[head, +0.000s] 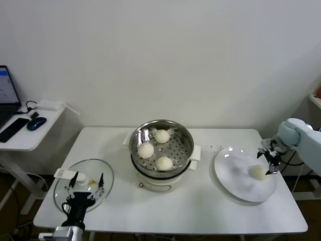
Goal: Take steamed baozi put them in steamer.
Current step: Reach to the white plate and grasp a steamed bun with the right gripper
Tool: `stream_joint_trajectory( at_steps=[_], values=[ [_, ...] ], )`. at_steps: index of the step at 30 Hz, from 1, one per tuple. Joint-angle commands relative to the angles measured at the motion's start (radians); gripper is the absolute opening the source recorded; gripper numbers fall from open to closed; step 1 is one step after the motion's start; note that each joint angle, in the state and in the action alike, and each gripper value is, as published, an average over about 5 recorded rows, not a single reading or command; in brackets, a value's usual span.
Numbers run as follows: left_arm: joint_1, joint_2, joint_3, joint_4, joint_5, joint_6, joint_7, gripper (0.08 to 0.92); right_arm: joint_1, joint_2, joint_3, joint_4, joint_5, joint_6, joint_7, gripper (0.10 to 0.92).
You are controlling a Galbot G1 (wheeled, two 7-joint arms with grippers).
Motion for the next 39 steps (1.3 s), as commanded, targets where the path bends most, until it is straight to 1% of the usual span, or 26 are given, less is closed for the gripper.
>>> stream_joint_trajectory(
  at_steps=[1,20,33,39],
  values=[
    [0.000,0.001,-0.002,0.005,0.000,0.001,0.000,0.823,-0.064,0.048,0.072,-0.082,-0.052,0.007,0.009,0.823],
    [-0.001,-0.006,-0.001,0.010,0.002,0.001,0.000,0.823,-0.074,0.074,0.053,-0.096,-0.069,-0.003,0.007,0.819],
    [0.002,-0.016,-0.001,0.011,0.000,0.000,-0.001,0.823,-0.072,0.072,0.051,-0.096,-0.061,-0.009,0.006,0.689],
    [0.001,-0.016,-0.002,0.010,-0.002,0.000,-0.002,0.823,-0.063,0.060,0.041,-0.080,-0.029,-0.026,0.006,0.663]
  ],
)
